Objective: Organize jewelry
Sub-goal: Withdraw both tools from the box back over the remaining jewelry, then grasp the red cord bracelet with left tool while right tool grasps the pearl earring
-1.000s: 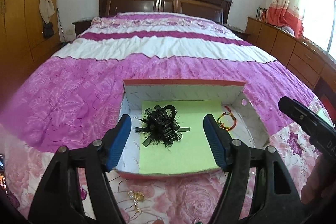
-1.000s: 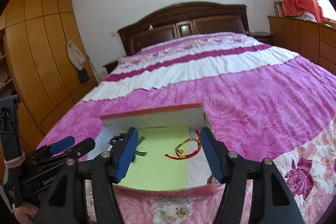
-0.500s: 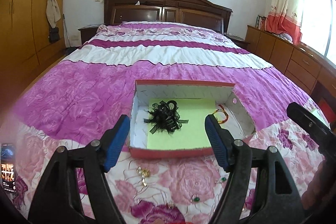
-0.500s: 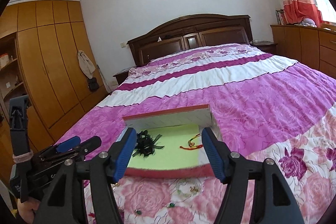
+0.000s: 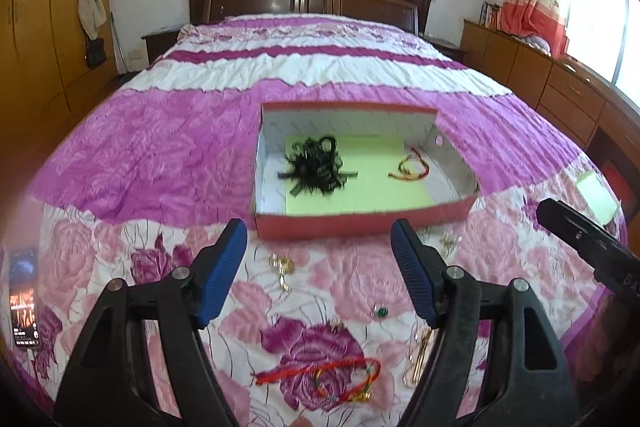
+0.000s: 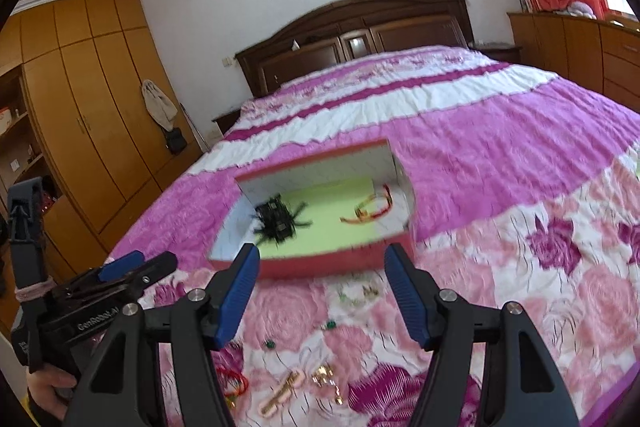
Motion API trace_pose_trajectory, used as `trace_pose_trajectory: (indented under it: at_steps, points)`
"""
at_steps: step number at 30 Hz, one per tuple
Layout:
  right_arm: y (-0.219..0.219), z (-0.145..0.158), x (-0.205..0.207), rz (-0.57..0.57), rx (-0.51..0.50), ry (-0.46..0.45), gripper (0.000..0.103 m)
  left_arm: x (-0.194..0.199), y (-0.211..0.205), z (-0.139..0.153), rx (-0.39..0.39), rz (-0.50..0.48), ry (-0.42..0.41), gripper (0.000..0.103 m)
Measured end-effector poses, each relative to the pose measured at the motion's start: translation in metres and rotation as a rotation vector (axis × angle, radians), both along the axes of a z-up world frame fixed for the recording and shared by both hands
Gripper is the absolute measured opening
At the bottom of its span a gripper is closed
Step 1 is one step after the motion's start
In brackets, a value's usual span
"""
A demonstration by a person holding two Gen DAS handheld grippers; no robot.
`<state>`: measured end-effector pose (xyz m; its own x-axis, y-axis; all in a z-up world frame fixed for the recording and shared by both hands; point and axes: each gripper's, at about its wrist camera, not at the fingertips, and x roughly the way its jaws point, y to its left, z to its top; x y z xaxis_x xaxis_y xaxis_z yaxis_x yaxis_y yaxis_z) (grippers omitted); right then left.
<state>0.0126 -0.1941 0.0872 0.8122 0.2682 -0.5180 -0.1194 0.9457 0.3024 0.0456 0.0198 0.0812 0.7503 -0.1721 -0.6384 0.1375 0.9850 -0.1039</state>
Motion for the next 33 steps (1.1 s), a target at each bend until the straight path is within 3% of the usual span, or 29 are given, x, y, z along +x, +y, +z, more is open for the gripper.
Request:
trace_pose_trajectory:
  at_steps: [7, 21, 30, 33]
  points:
    - [0.003, -0.032, -0.005, 0.037, -0.058, 0.125, 0.068, -0.003, -0.001, -0.026, -0.009, -0.022, 0.101, 0.067]
    - [0.016, -0.078, -0.011, 0.106, -0.107, 0.269, 0.067, -0.019, 0.000, -0.076, 0.043, -0.079, 0.269, 0.067]
    - [0.029, -0.102, -0.007, 0.145, -0.143, 0.330, 0.049, -0.025, 0.000, -0.095, 0.060, -0.097, 0.324, 0.066]
    - [0.030, -0.106, -0.006, 0.148, -0.152, 0.338, 0.046, -0.024, -0.002, -0.098, 0.078, -0.095, 0.328, 0.059]
